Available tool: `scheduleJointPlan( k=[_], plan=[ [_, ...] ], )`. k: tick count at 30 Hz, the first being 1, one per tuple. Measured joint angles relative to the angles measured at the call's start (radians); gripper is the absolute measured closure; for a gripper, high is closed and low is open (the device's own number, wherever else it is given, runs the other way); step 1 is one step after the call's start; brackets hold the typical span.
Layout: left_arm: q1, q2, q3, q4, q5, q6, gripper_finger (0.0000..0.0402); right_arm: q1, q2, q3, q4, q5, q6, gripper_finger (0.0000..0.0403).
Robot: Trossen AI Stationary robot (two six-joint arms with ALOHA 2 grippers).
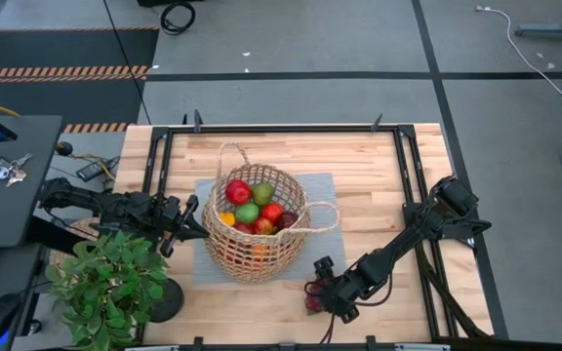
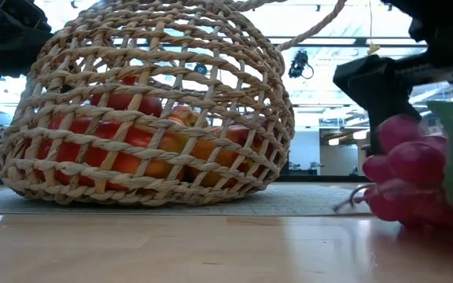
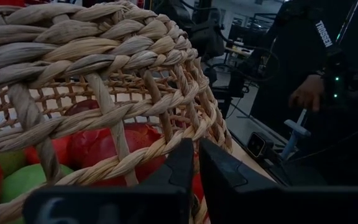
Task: Build produce basket
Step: Put the purple grapes into the basket
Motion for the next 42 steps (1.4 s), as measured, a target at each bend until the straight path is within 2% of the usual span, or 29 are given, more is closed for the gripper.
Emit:
scheduleJointPlan(
  k=[7,16,21,25,36,42],
  plan=[
    [0.0,0.0,0.0,0.0,0.0,0.0,0.0373,-0.024,0.0,-0.013,0.017,0.016,0.078,0.0065],
    [0.0,0.0,0.0,0.0,0.0,0.0,0.0369,-0.029,0.0,-0.013,0.019,0.025,0.077,0.0173],
    [0.0,0.0,0.0,0.0,0.0,0.0,0.0374,-0.032,-0.001,-0.013,0.023,0.042,0.12,0.0211],
    [0.0,0.0,0.0,0.0,0.0,0.0,0.0369,-0.037,-0.003,-0.008,0.03,0.053,0.158,0.0225],
    [0.0,0.0,0.0,0.0,0.0,0.0,0.0374,-0.04,-0.028,0.058,0.033,0.094,0.138,0.0239],
    [0.0,0.0,0.0,0.0,0.0,0.0,0.0368,-0.034,-0.125,0.068,0.045,0.255,0.134,0.025]
  ],
)
